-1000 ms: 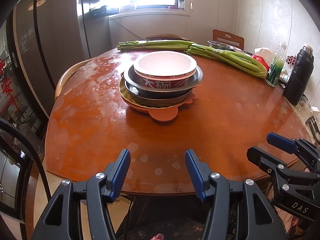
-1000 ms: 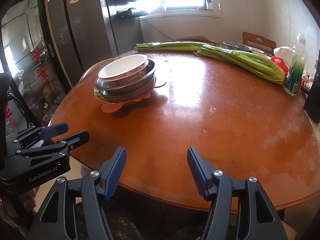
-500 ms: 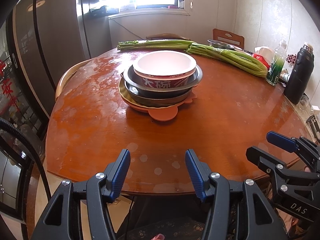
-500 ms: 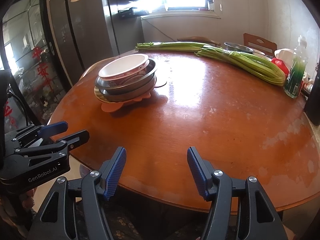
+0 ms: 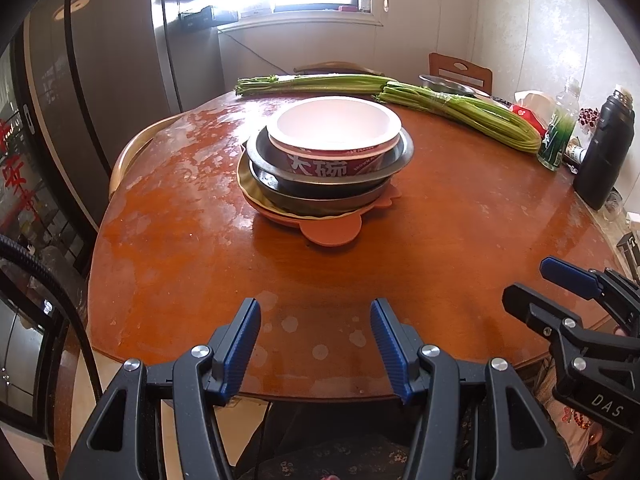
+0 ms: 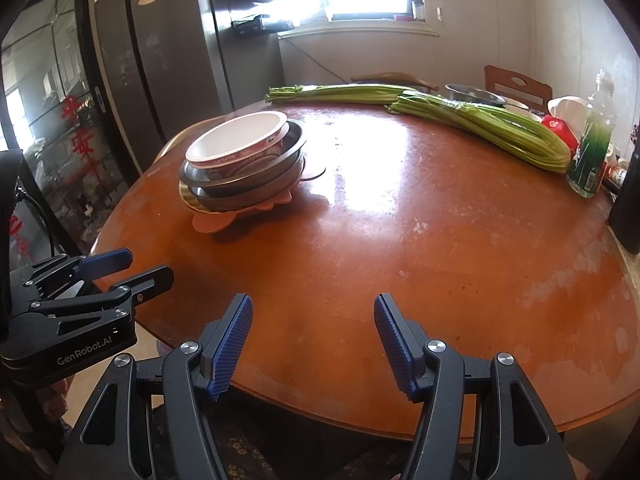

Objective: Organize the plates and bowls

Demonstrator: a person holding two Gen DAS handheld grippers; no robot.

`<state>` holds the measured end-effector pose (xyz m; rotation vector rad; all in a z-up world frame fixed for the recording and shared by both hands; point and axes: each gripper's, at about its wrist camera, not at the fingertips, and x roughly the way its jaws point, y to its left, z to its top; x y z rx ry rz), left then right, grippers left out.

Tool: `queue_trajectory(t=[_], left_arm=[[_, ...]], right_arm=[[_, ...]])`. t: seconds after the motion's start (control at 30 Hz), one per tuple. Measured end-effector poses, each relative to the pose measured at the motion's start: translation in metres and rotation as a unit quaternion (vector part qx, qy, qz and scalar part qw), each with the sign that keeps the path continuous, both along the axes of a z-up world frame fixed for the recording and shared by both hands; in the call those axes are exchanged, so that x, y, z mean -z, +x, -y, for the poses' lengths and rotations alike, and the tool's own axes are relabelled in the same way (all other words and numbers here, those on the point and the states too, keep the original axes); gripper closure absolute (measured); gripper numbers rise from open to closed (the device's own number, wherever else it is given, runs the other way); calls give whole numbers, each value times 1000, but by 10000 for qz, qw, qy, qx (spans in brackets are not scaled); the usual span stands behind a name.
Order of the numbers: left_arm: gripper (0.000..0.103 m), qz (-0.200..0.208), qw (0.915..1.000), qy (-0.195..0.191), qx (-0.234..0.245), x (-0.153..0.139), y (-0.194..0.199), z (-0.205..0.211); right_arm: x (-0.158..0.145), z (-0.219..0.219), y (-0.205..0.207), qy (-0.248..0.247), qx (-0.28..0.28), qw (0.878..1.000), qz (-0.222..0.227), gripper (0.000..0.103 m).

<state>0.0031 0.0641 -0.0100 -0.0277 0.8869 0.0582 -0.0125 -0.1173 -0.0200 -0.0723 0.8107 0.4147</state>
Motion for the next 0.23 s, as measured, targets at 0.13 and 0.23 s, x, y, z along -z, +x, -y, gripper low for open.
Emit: queue_trajectory(t=[0.13,0.23], left_arm=[[46,-23,10000,-95,-6,-7,12,-6],[46,-28,9999,-152,5,-18,27,-16]], right_arm=[[-5,6,17,55,99,9999,-40,38],[-12,21,36,156,255,9995,-126,38]])
